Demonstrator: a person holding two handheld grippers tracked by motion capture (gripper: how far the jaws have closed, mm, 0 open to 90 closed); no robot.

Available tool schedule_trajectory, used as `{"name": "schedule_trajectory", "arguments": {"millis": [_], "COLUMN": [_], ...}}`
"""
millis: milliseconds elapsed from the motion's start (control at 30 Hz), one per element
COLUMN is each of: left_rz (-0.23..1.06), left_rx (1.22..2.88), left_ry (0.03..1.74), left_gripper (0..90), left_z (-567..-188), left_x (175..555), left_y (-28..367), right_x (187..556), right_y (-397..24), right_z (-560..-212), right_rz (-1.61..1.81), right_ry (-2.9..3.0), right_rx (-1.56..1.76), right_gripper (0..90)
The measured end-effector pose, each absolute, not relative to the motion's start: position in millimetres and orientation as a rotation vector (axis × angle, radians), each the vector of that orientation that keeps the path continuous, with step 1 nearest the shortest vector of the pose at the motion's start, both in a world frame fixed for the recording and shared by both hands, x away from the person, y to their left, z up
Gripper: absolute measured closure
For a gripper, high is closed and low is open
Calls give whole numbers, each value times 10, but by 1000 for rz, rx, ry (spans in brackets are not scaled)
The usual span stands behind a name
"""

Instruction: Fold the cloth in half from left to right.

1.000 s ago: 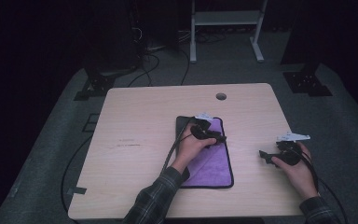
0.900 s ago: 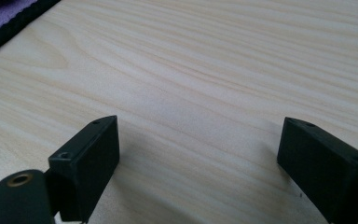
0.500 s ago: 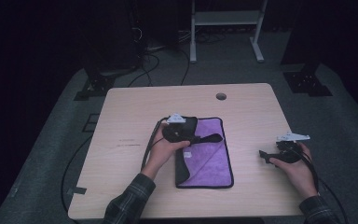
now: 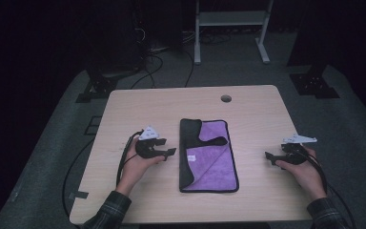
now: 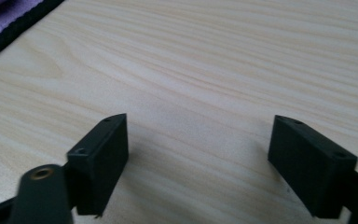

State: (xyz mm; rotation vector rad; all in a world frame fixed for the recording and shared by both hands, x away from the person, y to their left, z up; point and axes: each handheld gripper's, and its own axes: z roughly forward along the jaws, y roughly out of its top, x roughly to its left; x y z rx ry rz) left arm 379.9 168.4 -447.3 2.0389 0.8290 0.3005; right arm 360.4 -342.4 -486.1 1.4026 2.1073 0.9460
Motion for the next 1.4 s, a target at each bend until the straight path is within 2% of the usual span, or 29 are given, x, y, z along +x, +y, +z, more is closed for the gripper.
{"name": "schedule_trajectory", "arguments": {"millis": [100, 133, 200, 267, 500, 767, 800, 1100, 1400], "left_rz": [326, 332, 346, 347, 375, 439, 446, 442, 435], "left_rx": [2066, 2074, 2072, 2076, 2117, 2137, 2146, 2172, 2178], "left_ry": [845, 850, 871, 906, 932, 939, 943, 985, 988], "left_gripper": [342, 325, 298, 285, 258, 212, 163, 0, 0], "left_z": [-4548, -4565, -4604, -4647, -4768, -4815, -4815, -4830, -4831], "left_x": [3736, 3722, 3692, 3668, 3615, 3598, 3602, 3637, 3640], "left_y": [1871, 1911, 2017, 2156, 2304, 2357, 2353, 2338, 2333], "right_x": [3596, 3590, 3588, 3580, 3572, 3572, 3573, 3618, 3719], "right_y": [-3429, -3430, -3431, -3430, -3451, -3425, -3392, -3198, -2976], "right_z": [-4858, -4856, -4856, -4853, -4849, -4798, -4749, -4536, -4392], "right_rz": [952, 958, 960, 971, 998, 1028, 1052, 1136, 1186], "right_ry": [2094, 2088, 2086, 2082, 2092, 2107, 2108, 2139, 2180], "right_rx": [1406, 1402, 1400, 1399, 1373, 1359, 1341, 1261, 1202], "right_gripper": [260, 307, 328, 402, 570, 583, 583, 587, 571]}}
